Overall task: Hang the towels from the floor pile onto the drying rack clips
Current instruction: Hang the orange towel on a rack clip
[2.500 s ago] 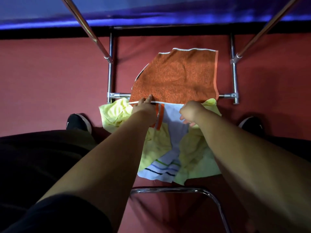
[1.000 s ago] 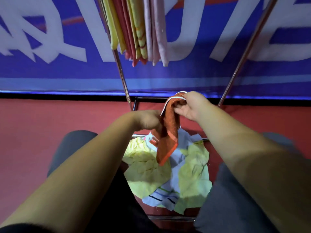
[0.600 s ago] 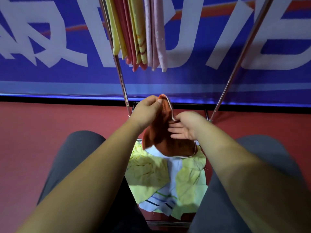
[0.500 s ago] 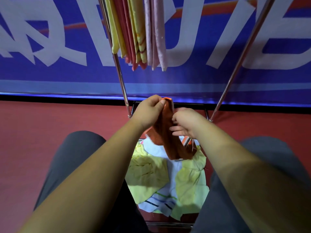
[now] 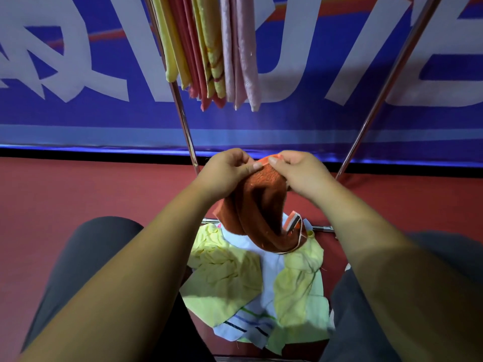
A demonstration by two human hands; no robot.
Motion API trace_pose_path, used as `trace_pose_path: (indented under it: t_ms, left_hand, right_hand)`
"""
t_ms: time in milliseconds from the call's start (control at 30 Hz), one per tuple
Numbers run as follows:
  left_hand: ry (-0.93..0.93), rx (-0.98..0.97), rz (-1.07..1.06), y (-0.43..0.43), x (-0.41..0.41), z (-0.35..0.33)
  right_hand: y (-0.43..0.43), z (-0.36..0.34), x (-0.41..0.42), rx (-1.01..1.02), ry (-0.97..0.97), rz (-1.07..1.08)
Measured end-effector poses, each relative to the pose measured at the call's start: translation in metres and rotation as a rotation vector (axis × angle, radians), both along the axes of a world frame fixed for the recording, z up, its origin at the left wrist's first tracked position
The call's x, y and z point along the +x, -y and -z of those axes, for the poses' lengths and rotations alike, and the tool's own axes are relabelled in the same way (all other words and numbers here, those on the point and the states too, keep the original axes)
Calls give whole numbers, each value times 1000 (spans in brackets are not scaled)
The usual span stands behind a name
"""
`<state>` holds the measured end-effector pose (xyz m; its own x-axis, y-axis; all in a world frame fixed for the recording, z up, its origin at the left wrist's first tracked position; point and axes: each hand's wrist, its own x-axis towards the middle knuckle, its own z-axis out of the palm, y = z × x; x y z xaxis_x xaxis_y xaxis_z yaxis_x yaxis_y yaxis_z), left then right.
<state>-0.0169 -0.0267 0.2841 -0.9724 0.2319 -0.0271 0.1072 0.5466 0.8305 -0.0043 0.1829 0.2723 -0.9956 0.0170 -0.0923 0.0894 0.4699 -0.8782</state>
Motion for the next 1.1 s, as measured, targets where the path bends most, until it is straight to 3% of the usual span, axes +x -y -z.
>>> trace_pose_path:
  t_ms: [100, 233, 367, 467, 533, 667, 733, 933, 1100]
  left_hand:
    - [-67, -245, 69, 4, -5, -3]
    - [-75, -342, 57, 14, -14, -1]
    - [-109, -564, -103, 31, -27, -2]
    - [14, -611, -209, 43, -31, -5]
    - [122, -463, -211, 47, -32, -9]
    - [474, 282, -142, 43, -24, -23]
    - [490, 422, -144, 39, -25, -25]
    - [389, 395, -308, 25, -26, -14]
    - [394, 317, -297, 9, -24, -2]
  right_hand:
    - [-9, 2, -9, 62, -128, 224]
    - [-22, 8, -21, 0, -183, 490]
    - [-37, 17, -32, -215, -196, 719]
    - [-45, 20, -35, -373, -152, 784]
    - [-47, 19, -36, -412, -117, 786]
    - [-42, 12, -34, -386, -106, 718]
    - [-37, 8, -32, -319, -117, 667]
    - [-16, 0, -22, -73, -103, 462]
    - [-4, 1, -19, -38, -54, 360]
